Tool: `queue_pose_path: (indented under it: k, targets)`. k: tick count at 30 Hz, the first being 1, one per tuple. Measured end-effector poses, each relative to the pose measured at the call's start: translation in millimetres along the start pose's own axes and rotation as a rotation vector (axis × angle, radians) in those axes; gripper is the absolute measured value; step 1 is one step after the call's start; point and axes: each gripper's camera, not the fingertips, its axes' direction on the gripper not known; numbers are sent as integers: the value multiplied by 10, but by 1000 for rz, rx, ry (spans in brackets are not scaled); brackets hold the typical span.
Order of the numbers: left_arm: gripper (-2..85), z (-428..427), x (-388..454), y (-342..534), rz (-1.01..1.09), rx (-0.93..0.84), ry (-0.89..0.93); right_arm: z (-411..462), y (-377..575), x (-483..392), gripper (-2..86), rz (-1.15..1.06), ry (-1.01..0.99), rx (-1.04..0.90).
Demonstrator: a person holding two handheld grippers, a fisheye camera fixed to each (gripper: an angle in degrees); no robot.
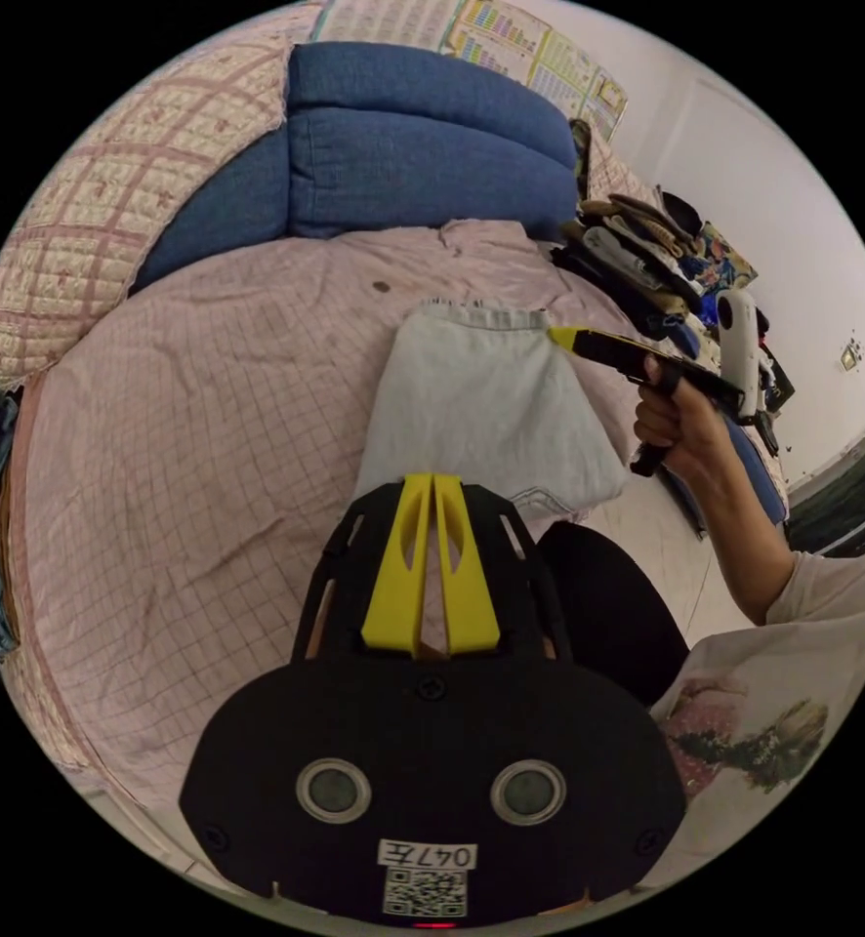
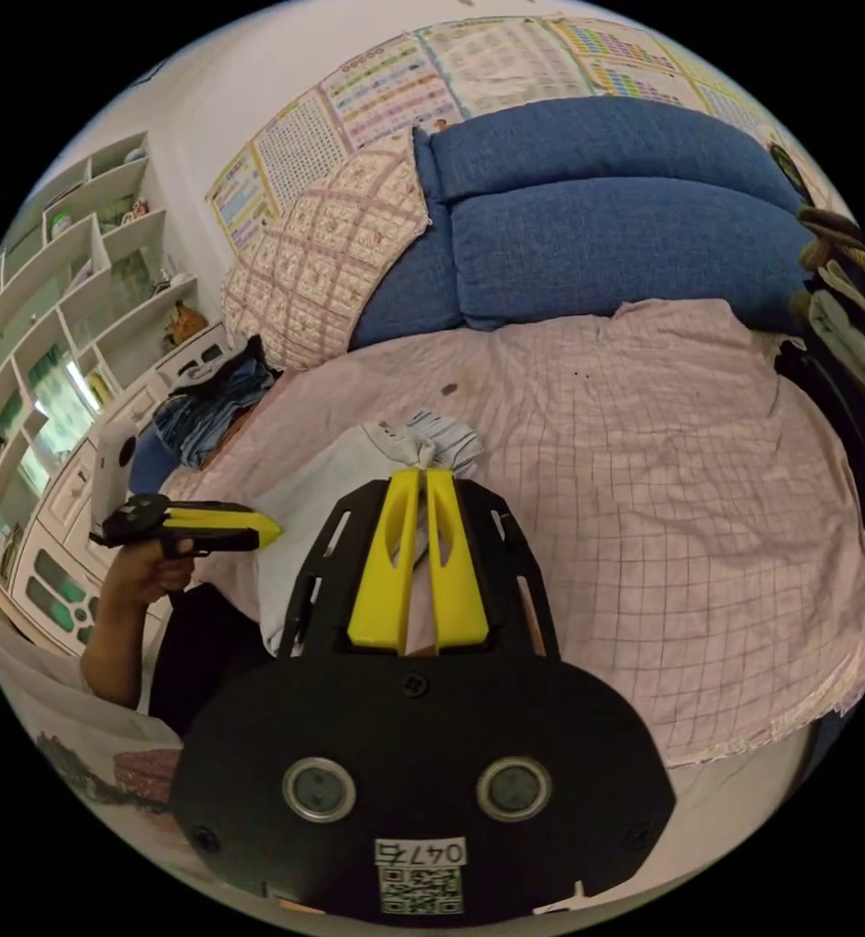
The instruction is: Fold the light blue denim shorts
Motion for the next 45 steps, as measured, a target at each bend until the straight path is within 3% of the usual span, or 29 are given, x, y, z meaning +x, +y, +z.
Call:
queue_pose_path:
  k: [4,7,9,14,18,25,30,33,36,41,45]
  targets:
    - [-10,48,50,179,19,-15,-8,-34,21,58,-2,86,-12,-22]
    - [-10,-79,149,377,46,30,-17,-273,140,-146,2,-23,-131,70]
    - [-10,-162,184,513,61,62,-11,-296,260,-371,11,-108,-214,22]
    - [-10,-127,155,675,73,52,-41,-251,633,-520,39,-103,-222,-42]
    - [-10,-116,121,780,78,37,-66,-24,950,-535,43,-67,-117,-122]
    - [-10,-74,37,893,73,-8,-77,329,1115,-503,18,-43,-202,-169]
    - [-10,-101,-39,904,75,-41,-69,439,1170,-269,0,50,-346,-139]
    - [-10,-100,-149,876,59,-59,-57,828,1388,74,-8,199,-426,-283]
    - [-9,-160,-267,865,33,-67,-16,994,1566,315,-11,318,-545,-283]
    - [-10,-516,-308,836,39,-50,-1,821,1433,157,0,127,-415,-329]
    - [-10,-1048,-213,814,65,28,-20,394,1281,60,10,-13,-277,-242]
